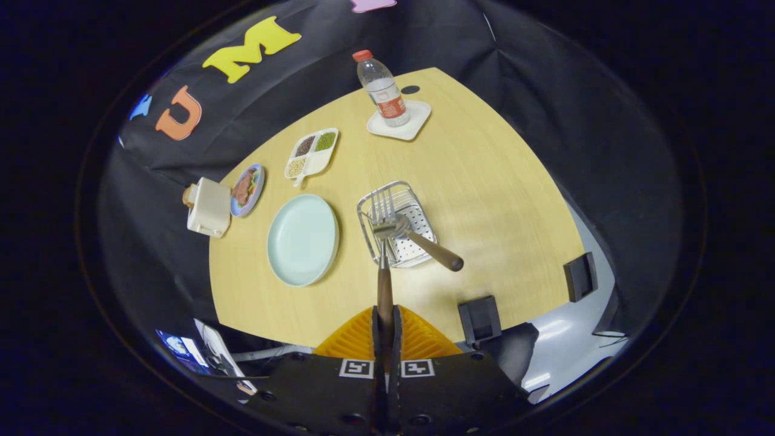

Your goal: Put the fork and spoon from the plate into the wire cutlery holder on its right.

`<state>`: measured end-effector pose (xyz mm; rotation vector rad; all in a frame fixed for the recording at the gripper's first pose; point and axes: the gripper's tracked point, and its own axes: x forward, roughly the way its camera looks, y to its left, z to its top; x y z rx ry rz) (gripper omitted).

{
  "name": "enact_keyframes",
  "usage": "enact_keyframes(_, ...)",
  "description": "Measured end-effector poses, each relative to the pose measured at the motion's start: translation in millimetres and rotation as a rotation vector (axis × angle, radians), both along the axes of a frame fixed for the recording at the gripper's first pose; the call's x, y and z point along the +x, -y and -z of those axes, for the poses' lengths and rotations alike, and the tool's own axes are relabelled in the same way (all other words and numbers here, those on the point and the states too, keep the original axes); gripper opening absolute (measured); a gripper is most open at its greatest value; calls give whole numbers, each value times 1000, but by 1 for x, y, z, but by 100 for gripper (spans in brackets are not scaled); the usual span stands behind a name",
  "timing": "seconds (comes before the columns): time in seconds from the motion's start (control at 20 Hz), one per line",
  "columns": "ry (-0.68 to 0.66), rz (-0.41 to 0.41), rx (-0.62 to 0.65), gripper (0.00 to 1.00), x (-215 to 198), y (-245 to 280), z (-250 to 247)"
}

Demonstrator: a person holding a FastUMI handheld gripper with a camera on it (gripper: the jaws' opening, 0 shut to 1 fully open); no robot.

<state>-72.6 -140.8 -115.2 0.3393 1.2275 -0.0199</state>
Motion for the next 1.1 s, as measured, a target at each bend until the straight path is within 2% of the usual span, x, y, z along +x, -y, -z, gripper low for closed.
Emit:
enact_keyframes(0.3, 6, 17, 14, 2, 3, -2, -6)
enact_keyframes(0.35, 5, 15, 16, 5, 5, -3, -2)
enact_keyframes(0.8, 24, 35, 39, 6, 11, -9, -7)
enact_keyframes(0.9, 37, 46, 35, 11, 14, -8, -6)
enact_keyframes(1.05, 59, 54, 89, 14, 19, -18, -14)
enact_keyframes(1.1, 65, 46, 102, 30, 19, -22, -16)
